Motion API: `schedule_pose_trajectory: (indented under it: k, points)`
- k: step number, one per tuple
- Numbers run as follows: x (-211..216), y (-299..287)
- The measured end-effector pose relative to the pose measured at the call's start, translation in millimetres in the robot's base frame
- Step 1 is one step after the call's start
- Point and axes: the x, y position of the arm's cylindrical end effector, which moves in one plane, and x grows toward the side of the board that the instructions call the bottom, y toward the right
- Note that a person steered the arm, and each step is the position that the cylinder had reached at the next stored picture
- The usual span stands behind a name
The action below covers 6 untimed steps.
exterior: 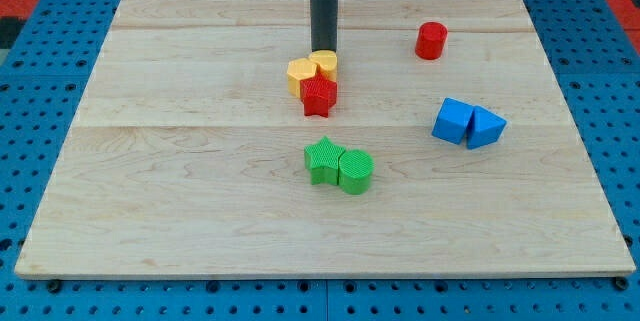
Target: Move your arm towards the red circle
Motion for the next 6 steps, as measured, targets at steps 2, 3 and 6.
schedule_pose_trajectory:
  k: [2,3,6]
  points:
    - [6,0]
    - [-8,0]
    - [-80,167]
